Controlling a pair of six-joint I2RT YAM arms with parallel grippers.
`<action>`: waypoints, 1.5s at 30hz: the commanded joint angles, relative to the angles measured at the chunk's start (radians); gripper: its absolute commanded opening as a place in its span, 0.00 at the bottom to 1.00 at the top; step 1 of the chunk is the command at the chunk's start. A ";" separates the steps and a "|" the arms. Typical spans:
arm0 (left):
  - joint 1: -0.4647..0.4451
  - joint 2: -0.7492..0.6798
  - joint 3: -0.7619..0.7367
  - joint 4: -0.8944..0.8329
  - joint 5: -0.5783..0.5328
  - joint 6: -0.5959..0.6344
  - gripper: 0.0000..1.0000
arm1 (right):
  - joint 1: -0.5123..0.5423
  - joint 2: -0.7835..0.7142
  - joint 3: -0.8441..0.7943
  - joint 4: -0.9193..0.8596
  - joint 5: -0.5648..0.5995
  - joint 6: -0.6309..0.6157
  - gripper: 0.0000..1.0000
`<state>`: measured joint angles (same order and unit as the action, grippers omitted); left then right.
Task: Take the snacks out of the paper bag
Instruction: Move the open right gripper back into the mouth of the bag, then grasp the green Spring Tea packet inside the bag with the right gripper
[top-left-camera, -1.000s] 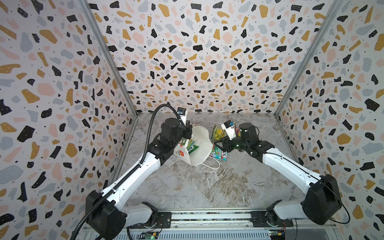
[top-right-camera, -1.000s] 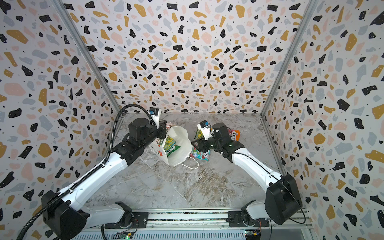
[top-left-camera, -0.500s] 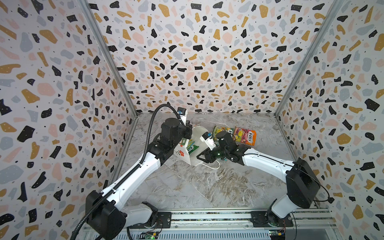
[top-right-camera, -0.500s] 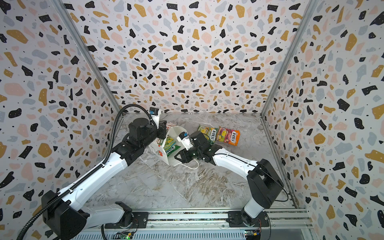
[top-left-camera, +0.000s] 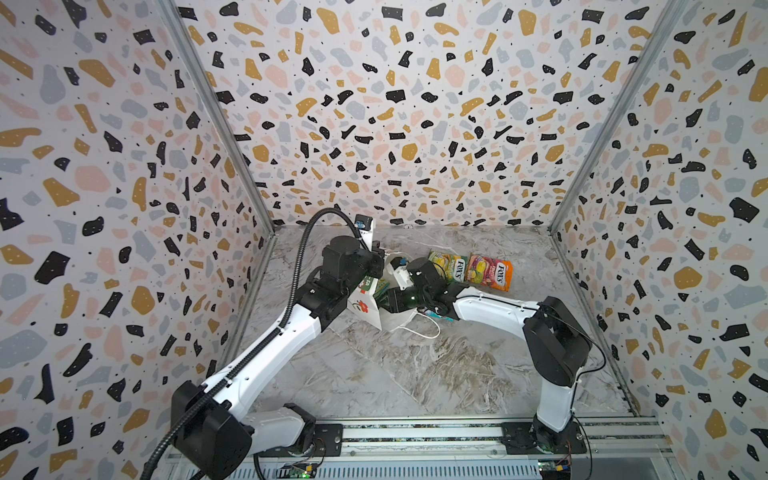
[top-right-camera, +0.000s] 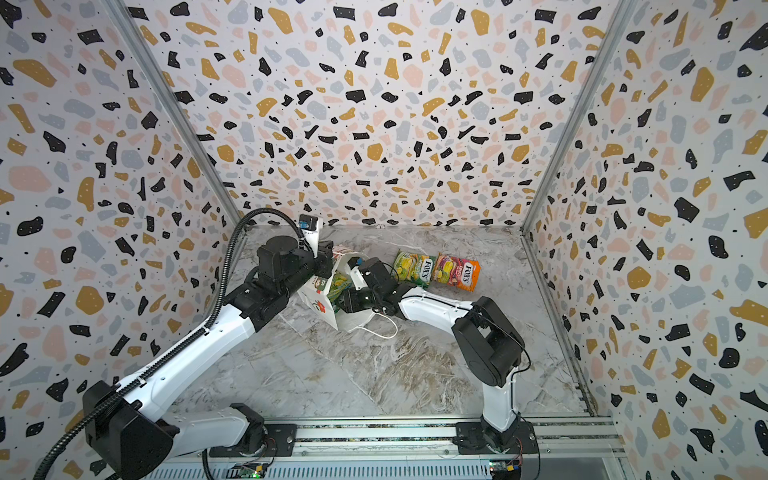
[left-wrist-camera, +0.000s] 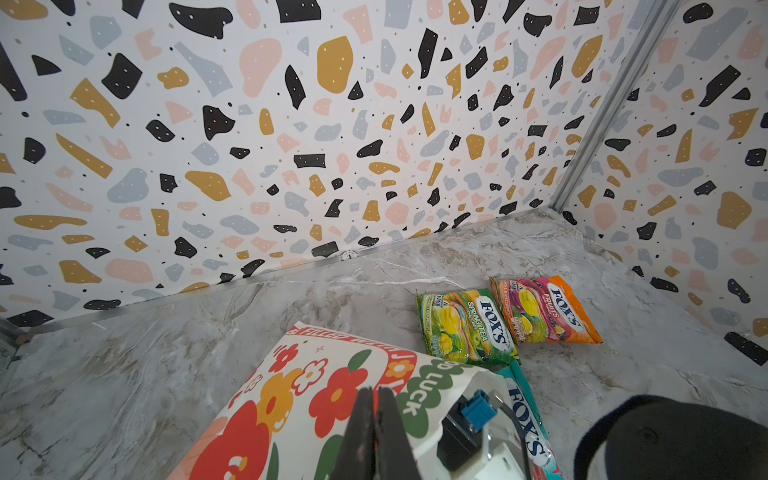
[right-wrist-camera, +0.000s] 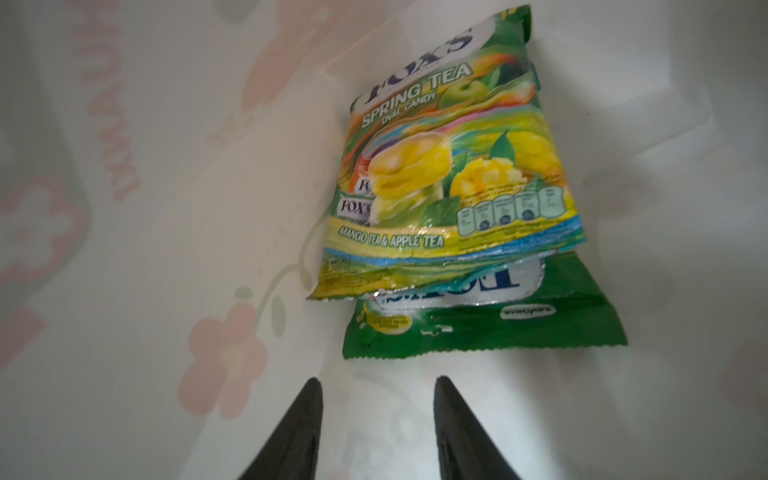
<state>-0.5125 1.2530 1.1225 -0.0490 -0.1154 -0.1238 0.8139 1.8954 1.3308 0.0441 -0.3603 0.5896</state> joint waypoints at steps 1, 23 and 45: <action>0.000 -0.017 -0.006 0.030 -0.010 0.010 0.00 | 0.004 0.008 0.042 0.037 0.062 0.113 0.44; 0.000 -0.022 -0.015 0.037 0.030 0.024 0.00 | 0.002 0.145 0.194 -0.030 0.146 0.210 0.43; 0.000 -0.026 -0.015 0.035 0.029 0.024 0.00 | -0.001 0.162 0.209 -0.041 0.193 0.224 0.44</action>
<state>-0.5125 1.2530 1.1172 -0.0486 -0.0856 -0.1154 0.8158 2.0491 1.4933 0.0109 -0.1658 0.8040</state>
